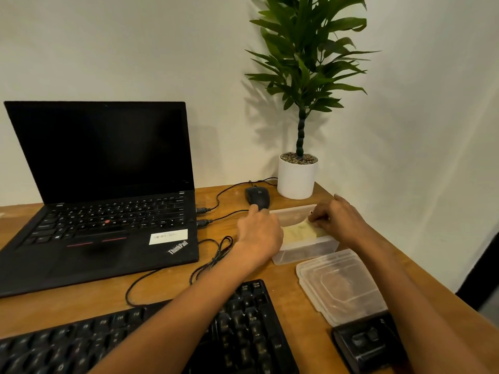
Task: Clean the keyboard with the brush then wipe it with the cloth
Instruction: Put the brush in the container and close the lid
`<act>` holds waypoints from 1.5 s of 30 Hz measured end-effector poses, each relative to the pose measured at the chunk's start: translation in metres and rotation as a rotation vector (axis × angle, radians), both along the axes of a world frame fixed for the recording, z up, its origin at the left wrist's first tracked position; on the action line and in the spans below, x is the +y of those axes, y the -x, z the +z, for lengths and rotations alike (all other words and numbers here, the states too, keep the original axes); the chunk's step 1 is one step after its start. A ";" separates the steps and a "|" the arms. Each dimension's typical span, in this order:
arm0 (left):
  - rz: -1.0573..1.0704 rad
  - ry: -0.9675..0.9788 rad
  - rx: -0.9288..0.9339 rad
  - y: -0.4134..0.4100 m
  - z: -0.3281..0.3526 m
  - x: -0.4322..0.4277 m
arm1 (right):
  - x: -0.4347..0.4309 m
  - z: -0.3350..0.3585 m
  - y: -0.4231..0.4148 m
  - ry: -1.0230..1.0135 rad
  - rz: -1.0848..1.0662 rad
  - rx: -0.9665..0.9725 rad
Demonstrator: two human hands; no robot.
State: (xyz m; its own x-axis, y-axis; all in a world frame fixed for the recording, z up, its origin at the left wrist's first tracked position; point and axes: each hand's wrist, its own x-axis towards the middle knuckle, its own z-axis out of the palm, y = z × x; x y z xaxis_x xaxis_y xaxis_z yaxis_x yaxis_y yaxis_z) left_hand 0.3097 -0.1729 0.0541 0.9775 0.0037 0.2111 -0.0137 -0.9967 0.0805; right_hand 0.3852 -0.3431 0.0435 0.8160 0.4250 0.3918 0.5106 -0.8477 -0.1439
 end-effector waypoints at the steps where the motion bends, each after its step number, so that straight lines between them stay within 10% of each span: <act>1: 0.003 0.004 0.011 0.000 0.000 0.000 | 0.001 0.000 0.000 0.018 0.013 0.010; 45: -0.304 0.142 0.045 0.146 -0.022 -0.034 | -0.063 -0.011 0.169 -0.445 -0.122 0.101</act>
